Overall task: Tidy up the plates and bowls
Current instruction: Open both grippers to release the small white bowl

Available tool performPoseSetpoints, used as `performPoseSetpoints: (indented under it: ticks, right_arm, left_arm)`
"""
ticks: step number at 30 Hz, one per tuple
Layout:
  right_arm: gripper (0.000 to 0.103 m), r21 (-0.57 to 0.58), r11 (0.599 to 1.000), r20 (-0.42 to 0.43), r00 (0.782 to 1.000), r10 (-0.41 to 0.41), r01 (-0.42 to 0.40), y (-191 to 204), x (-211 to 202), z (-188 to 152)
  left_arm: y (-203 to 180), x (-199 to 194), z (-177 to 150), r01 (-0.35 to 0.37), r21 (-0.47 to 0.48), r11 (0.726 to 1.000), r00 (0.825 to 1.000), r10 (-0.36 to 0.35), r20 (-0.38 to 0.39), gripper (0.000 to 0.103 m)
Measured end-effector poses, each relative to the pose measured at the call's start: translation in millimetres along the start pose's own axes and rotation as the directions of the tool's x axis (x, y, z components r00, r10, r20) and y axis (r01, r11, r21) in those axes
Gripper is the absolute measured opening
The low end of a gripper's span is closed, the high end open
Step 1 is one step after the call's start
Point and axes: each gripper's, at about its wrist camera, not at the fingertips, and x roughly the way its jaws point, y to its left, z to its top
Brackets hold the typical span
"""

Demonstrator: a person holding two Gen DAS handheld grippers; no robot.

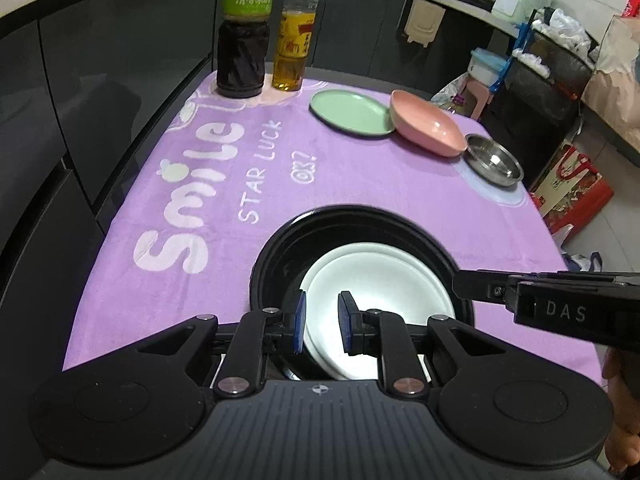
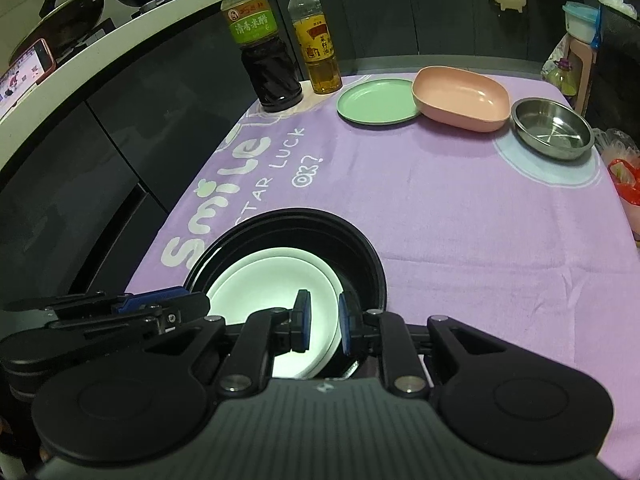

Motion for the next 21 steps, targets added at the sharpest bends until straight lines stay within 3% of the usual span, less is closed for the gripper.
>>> performPoseSetpoints:
  ticks: [21]
  right_arm:
    - [0.000, 0.058, 0.998, 0.046, 0.999, -0.008, 0.005, -12, -19, 8]
  left_arm:
    - [8, -15, 10, -0.004, -0.031, 1.000, 0.999, 0.005, 0.049, 0.017]
